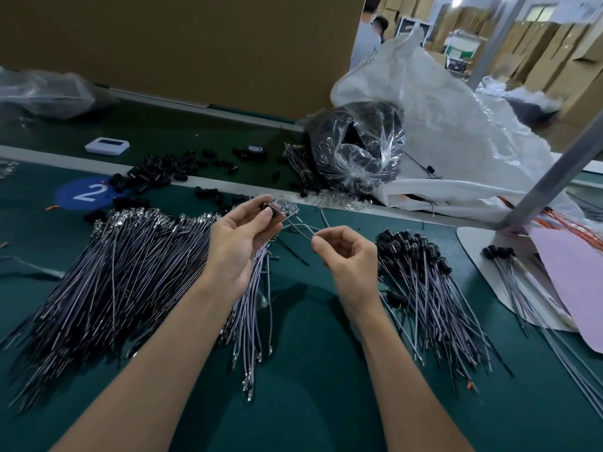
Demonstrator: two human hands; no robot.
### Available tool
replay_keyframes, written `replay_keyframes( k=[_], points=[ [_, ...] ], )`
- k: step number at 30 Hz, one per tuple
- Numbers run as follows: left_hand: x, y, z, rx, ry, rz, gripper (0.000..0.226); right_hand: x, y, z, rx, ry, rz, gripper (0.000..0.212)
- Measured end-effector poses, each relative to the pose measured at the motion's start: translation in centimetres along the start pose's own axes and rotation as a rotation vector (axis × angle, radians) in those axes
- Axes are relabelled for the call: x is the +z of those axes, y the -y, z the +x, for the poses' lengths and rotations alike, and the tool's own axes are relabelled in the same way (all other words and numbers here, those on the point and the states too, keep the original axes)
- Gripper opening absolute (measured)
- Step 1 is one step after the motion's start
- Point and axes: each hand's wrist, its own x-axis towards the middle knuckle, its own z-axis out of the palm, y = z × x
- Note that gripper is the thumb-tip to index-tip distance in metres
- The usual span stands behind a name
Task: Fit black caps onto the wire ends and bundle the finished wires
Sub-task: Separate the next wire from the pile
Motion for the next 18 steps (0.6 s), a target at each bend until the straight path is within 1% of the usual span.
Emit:
replay_keyframes(
  k=[9, 18],
  points=[
    [0.04, -0.1, -0.1, 0.01, -0.009, -0.034, 0.019, -0.18, 0.11, 0.1, 0.002, 0.013, 0.028, 0.012],
    [0.49, 0.81, -0.43, 0.027, 0.077, 0.129, 0.016, 0.06, -0.11, -0.09, 0.002, -0.009, 0.033, 0.011]
  ],
)
